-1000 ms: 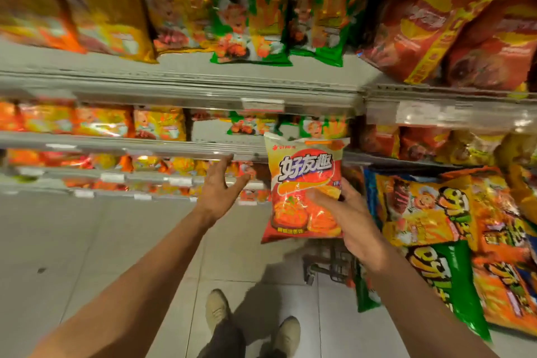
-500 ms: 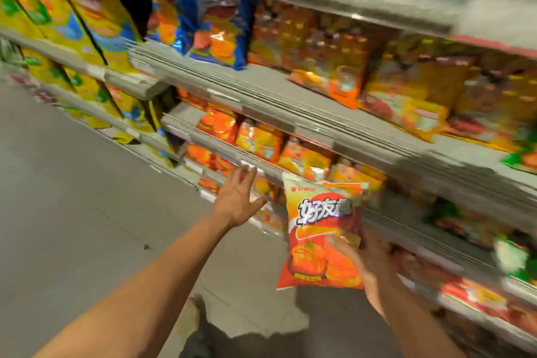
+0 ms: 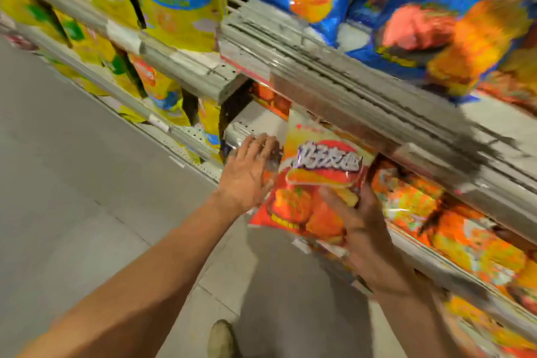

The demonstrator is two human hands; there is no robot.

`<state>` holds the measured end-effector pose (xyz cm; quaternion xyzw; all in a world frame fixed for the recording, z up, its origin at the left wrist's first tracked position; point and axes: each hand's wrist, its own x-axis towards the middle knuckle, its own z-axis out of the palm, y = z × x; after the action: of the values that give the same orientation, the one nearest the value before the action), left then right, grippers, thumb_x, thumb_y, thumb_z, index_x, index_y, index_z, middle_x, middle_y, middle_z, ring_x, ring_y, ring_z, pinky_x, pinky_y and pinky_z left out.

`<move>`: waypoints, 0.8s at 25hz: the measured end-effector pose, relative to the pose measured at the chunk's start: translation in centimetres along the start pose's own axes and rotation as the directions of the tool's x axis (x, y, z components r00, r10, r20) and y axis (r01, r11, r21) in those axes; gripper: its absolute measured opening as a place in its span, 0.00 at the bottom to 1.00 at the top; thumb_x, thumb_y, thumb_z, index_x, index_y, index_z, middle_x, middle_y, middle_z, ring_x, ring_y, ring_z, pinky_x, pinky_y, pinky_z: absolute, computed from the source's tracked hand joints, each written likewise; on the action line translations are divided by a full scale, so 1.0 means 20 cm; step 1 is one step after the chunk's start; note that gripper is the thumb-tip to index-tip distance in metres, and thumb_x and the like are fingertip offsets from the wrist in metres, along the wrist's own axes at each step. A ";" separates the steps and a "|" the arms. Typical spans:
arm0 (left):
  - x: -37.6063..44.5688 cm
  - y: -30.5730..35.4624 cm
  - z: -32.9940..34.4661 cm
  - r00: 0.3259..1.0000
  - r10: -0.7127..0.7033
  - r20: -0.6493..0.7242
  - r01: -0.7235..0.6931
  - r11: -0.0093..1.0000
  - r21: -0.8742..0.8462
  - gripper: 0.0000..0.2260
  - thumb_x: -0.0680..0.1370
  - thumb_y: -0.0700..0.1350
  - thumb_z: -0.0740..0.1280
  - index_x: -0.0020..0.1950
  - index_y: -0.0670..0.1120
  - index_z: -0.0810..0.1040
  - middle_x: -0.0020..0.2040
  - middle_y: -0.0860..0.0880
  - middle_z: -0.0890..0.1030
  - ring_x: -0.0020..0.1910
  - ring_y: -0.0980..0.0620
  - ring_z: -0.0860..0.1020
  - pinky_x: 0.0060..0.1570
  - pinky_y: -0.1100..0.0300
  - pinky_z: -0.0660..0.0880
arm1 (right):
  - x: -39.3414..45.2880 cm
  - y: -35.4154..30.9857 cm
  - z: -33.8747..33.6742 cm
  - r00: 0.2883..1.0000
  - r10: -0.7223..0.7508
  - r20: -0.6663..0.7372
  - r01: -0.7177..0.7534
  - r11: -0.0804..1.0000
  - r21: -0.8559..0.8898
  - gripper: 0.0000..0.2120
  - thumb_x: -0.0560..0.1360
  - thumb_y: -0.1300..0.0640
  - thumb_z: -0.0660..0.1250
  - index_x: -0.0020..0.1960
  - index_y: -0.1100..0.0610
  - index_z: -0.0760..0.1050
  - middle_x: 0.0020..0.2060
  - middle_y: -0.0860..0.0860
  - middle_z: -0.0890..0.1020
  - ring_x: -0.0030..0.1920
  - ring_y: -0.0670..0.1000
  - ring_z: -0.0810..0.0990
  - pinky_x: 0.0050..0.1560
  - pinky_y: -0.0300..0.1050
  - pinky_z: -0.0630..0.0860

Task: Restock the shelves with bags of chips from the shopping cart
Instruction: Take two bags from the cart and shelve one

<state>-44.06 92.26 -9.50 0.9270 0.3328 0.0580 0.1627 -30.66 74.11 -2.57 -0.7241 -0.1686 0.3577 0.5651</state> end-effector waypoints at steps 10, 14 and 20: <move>0.12 -0.28 -0.15 0.953 -0.304 0.008 0.226 0.691 -0.687 0.23 0.86 0.50 0.56 0.81 0.48 0.59 0.79 0.48 0.66 0.74 0.49 0.69 0.64 0.74 0.60 | 0.51 -0.32 0.59 0.964 0.115 -0.241 -0.042 0.957 0.287 0.20 0.76 0.64 0.71 0.67 0.64 0.75 0.50 0.54 0.87 0.45 0.50 0.87 0.45 0.49 0.85; 0.10 -0.24 -0.13 0.951 -0.309 0.016 0.193 0.552 -0.811 0.29 0.85 0.52 0.60 0.83 0.48 0.54 0.81 0.51 0.61 0.77 0.56 0.63 0.75 0.58 0.64 | 0.55 -0.29 0.69 0.959 0.139 -0.248 -0.126 0.990 0.068 0.29 0.74 0.52 0.76 0.71 0.57 0.71 0.68 0.52 0.78 0.65 0.50 0.77 0.69 0.52 0.74; 0.07 -0.23 -0.09 0.963 -0.261 -0.063 0.116 0.616 -0.779 0.27 0.84 0.52 0.62 0.82 0.53 0.58 0.80 0.48 0.57 0.79 0.52 0.57 0.71 0.58 0.68 | 0.58 -0.19 0.71 0.990 0.073 -0.118 -0.068 0.997 0.041 0.43 0.73 0.47 0.76 0.79 0.49 0.55 0.78 0.50 0.65 0.76 0.52 0.64 0.69 0.47 0.63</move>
<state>-46.13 96.94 -9.34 0.7204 0.3849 0.2555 0.5173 -32.09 92.67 -4.38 -0.7392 -0.1022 0.3364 0.5744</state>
